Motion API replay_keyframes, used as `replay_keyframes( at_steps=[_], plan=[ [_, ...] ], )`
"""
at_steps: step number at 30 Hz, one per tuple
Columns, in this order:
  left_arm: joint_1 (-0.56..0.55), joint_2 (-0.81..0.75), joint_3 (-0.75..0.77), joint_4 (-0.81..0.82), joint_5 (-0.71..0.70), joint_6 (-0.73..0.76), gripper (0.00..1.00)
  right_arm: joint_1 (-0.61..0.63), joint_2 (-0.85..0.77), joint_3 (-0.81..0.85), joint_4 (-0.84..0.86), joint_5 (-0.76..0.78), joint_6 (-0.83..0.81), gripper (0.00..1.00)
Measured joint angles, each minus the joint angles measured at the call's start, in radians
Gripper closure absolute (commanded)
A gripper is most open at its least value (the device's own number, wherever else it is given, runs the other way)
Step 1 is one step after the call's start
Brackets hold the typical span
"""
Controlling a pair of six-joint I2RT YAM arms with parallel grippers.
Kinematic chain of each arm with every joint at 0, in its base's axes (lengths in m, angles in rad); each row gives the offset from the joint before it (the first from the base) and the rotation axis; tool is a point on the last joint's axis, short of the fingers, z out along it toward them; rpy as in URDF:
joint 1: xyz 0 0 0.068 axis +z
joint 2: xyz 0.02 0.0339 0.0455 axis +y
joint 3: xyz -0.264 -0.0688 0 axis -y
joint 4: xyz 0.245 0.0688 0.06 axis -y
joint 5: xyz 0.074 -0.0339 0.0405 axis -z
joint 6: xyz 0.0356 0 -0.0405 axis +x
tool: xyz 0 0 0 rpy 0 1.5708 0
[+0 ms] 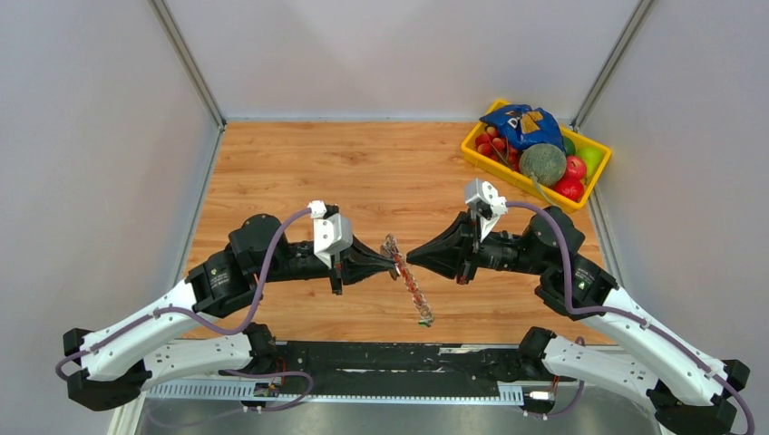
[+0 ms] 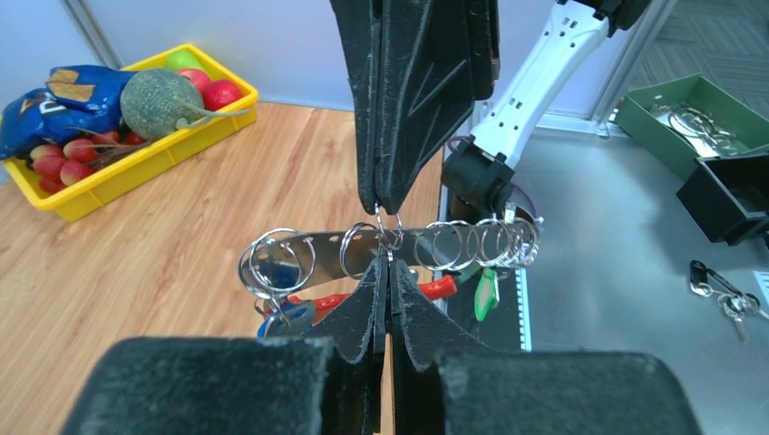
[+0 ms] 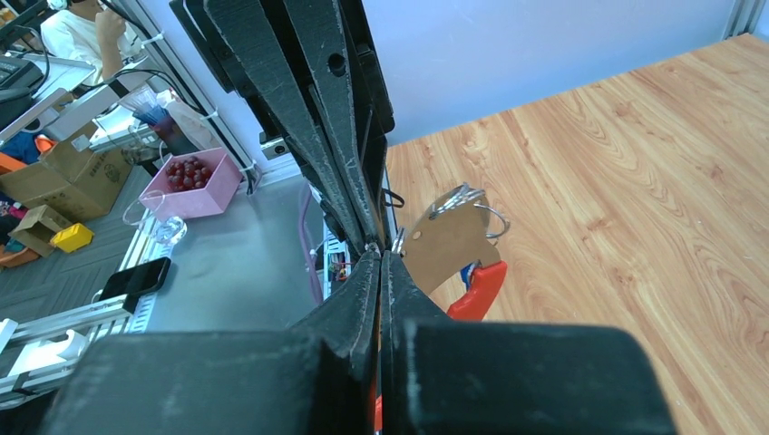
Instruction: Put the keys on the keyring
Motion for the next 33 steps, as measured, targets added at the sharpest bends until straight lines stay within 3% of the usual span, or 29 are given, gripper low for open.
replay_keyframes(
  at_steps=[5,19,33],
  plan=[
    [-0.001,-0.010,-0.008,0.015,-0.040,-0.008,0.85,0.004,0.000,0.000,0.013,0.001,0.003,1.00],
    [-0.001,-0.036,-0.030,0.061,-0.163,-0.030,0.81,0.005,0.000,-0.006,0.013,0.009,0.003,1.00],
    [-0.001,-0.035,-0.086,0.134,-0.037,-0.062,0.60,0.010,-0.016,-0.016,0.014,0.025,-0.015,1.00]
  ],
)
